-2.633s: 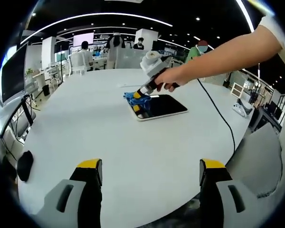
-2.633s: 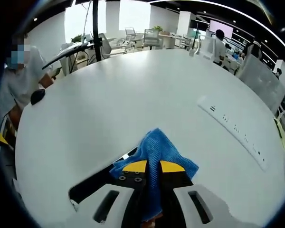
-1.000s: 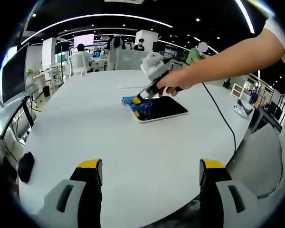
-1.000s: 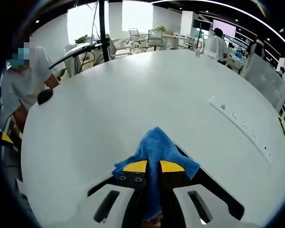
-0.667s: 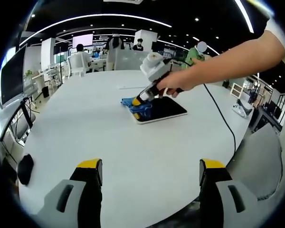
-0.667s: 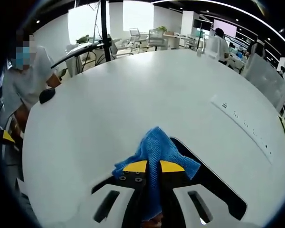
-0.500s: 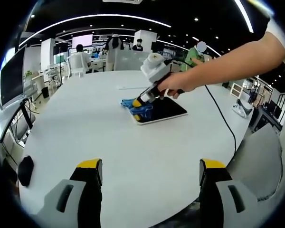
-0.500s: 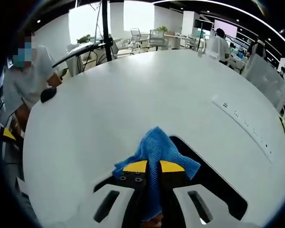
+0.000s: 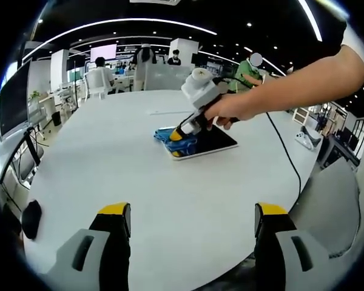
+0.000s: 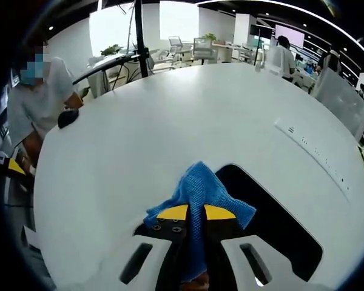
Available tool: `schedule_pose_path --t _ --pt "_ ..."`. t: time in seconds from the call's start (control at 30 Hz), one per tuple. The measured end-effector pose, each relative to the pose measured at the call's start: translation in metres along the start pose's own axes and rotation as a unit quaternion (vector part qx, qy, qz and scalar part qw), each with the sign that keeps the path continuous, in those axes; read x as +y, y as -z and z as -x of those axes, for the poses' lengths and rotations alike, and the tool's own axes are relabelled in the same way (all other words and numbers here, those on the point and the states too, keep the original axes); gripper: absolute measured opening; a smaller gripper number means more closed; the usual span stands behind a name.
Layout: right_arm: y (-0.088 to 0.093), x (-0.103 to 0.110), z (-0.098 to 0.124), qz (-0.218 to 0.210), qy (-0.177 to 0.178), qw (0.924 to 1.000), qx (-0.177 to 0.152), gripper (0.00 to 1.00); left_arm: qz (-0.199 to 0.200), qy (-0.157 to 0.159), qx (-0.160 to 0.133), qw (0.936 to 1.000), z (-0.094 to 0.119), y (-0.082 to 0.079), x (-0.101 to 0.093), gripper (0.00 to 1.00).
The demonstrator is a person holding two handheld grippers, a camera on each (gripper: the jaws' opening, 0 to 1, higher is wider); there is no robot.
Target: Wipe the mirror surface with the cleaning cloth until all visible marks leave the cleaned area.
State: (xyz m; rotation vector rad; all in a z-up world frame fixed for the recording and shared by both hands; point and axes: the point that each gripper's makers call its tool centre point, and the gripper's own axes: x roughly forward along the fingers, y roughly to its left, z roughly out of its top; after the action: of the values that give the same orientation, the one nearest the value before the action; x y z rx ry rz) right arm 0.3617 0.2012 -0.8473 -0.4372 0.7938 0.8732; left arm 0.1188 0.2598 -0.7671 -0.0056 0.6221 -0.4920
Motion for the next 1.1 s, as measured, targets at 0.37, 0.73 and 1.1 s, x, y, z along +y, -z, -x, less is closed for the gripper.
schedule_pose_path --t 0.37,0.73,1.1 --pt "0.005 0.009 0.004 -0.009 -0.004 1.0 -0.001 0.03 -0.002 0.002 -0.001 1.0 0.0 -0.001 0.0 0.85" --pt "0.008 0.016 0.006 -0.013 -0.009 0.9999 -0.001 0.03 -0.003 0.004 0.0 1.0 -0.001 -0.001 -0.003 0.85" --pt "0.016 0.034 0.017 -0.016 -0.02 0.9996 -0.007 0.03 -0.002 0.007 0.002 1.0 -0.004 -0.001 -0.007 0.85"
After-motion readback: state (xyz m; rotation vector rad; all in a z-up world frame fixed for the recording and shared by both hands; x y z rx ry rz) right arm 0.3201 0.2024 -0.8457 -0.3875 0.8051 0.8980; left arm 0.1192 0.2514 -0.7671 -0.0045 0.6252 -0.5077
